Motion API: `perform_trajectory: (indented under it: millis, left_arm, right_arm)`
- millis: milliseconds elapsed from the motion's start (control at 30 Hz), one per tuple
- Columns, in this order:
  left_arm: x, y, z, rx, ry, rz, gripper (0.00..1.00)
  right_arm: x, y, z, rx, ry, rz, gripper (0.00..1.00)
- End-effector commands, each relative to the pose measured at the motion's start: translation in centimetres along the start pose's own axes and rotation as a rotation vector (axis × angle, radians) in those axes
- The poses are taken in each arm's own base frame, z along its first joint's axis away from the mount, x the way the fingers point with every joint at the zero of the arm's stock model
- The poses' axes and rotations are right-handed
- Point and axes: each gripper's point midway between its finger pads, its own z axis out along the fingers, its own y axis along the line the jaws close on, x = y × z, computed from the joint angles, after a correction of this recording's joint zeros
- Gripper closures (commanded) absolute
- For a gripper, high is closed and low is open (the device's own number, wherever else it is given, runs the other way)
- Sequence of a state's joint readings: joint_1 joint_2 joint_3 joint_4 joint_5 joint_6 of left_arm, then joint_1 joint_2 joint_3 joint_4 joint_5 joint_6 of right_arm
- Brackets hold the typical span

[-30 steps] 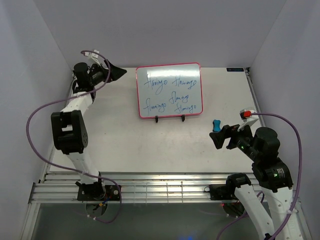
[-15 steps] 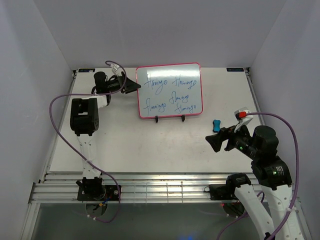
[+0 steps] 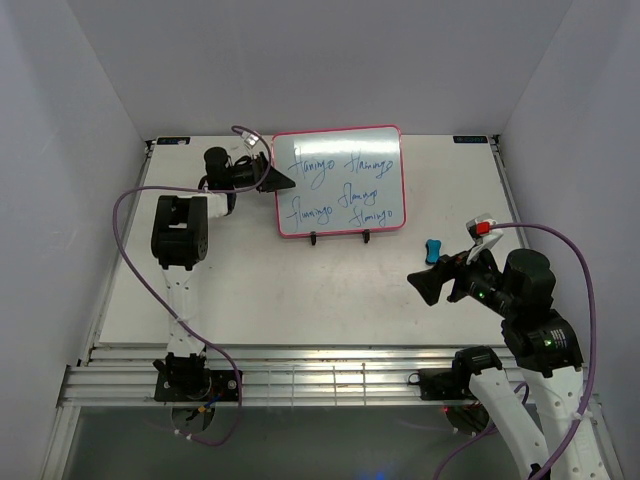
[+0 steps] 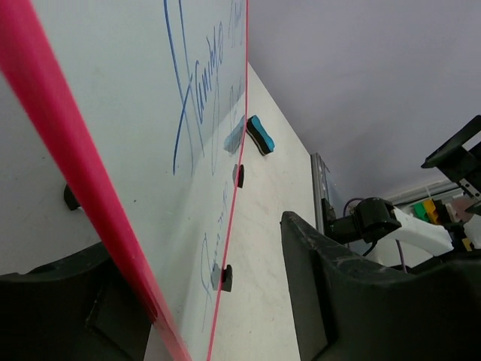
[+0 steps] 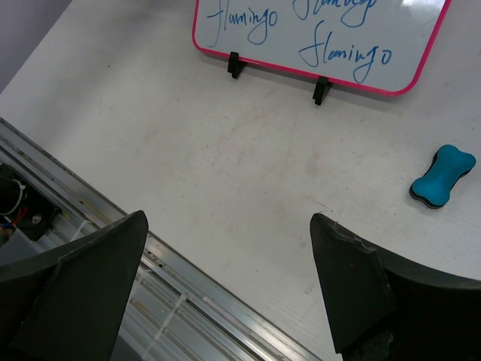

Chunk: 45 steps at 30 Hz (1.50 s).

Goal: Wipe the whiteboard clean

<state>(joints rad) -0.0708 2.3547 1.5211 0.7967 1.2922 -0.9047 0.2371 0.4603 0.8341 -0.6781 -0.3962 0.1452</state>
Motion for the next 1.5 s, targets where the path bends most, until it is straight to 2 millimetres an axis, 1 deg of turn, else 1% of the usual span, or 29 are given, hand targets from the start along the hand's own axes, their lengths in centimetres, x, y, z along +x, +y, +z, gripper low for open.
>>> perform_trajectory:
  millis: [0, 33, 67, 133, 167, 200, 367, 400, 433, 500, 533, 600, 667, 700, 767, 900, 1000, 1100, 1233, 1267, 1333, 1467]
  left_arm:
    - [-0.2, -0.5, 0.2, 0.035, 0.018, 0.059, 0.30]
    - [-0.2, -0.3, 0.1, 0.036, 0.020, 0.053, 0.32]
    - [-0.3, -0.3, 0.1, 0.037, 0.020, 0.051, 0.42]
    - [-0.2, -0.2, 0.3, 0.042, 0.021, 0.048, 0.47]
    - [-0.2, -0.1, 0.3, 0.044, 0.019, 0.055, 0.51]
    - [-0.3, -0.1, 0.2, 0.045, 0.018, 0.056, 0.58]
    - [-0.3, -0.1, 0.2, 0.054, 0.013, 0.050, 0.62]
    - [-0.4, -0.2, 0.2, 0.056, 0.010, 0.059, 0.65]
    - [-0.3, -0.2, 0.3, 0.057, 0.011, 0.056, 0.70]
    - [-0.3, -0.2, 0.3, 0.062, 0.006, 0.056, 0.72]
    - [-0.3, -0.3, 0.2, 0.066, 0.006, 0.057, 0.79]
    - [-0.4, -0.6, 0.3, 0.082, 0.003, 0.058, 0.80]
    - [-0.7, -1.0, 0.2, 0.098, -0.002, 0.081, 0.85]
    - [-0.5, -0.9, 0.2, 0.102, -0.002, 0.050, 0.88]
    - [-0.8, -1.2, 0.3, 0.116, -0.004, 0.069, 1.00]
    - [-0.9, -1.6, 0.3, 0.125, -0.009, 0.071, 1.00]
    - [-1.4, -2.7, 0.2, 0.142, -0.026, 0.114, 1.00]
    - [-2.4, -3.7, 0.3, 0.148, -0.050, 0.140, 1.00]
    - [-4.2, -5.0, 0.5, 0.141, -0.103, 0.183, 1.00]
    - [-4.7, -5.6, 0.7, 0.140, -0.109, 0.200, 1.00]
    - [-5.4, -6.3, 0.8, 0.137, -0.131, 0.220, 1.00]
    - [-7.1, -8.6, 1.6, 0.148, -0.184, 0.270, 1.00]
  right_arm:
    - [-1.4, 0.8, 0.0, -0.036, -0.036, -0.015, 0.06]
    - [-1.4, 0.9, -0.1, -0.039, -0.034, -0.012, 0.06]
    - [-1.4, 0.9, -0.1, -0.039, -0.035, -0.015, 0.06]
    - [-1.5, 0.8, -0.1, -0.034, -0.038, -0.018, 0.06]
    - [-1.6, 0.9, -0.1, -0.035, -0.039, -0.017, 0.06]
    - [-1.6, 0.9, -0.2, -0.037, -0.038, -0.019, 0.06]
    - [-1.5, 1.0, -0.1, -0.044, -0.036, -0.018, 0.05]
    - [-1.6, 1.0, -0.1, -0.044, -0.037, -0.018, 0.05]
    - [-1.6, 1.0, -0.1, -0.046, -0.037, -0.018, 0.05]
    - [-1.7, 1.1, -0.1, -0.051, -0.037, -0.018, 0.05]
    - [-1.7, 1.1, -0.1, -0.052, -0.036, -0.018, 0.05]
    - [-1.8, 1.2, -0.1, -0.057, -0.038, -0.021, 0.05]
    - [-1.7, 1.2, 0.0, -0.056, -0.035, -0.022, 0.05]
    - [-1.7, 1.2, 0.0, -0.056, -0.034, -0.020, 0.05]
    - [-1.8, 1.2, 0.0, -0.058, -0.034, -0.022, 0.05]
    - [-1.7, 1.2, -0.1, -0.057, -0.030, -0.024, 0.05]
    - [-1.6, 1.2, -0.1, -0.055, -0.027, -0.026, 0.05]
    - [-1.6, 1.2, -0.1, -0.055, -0.026, -0.027, 0.04]
    - [-1.5, 1.1, 0.0, -0.055, -0.025, -0.023, 0.04]
    - [-1.5, 1.0, 0.0, -0.052, -0.025, -0.023, 0.04]
    - [-1.4, 0.7, 0.2, -0.033, -0.025, -0.015, 0.04]
    - [-0.5, -0.5, 1.0, 0.016, 0.003, 0.027, 0.03]
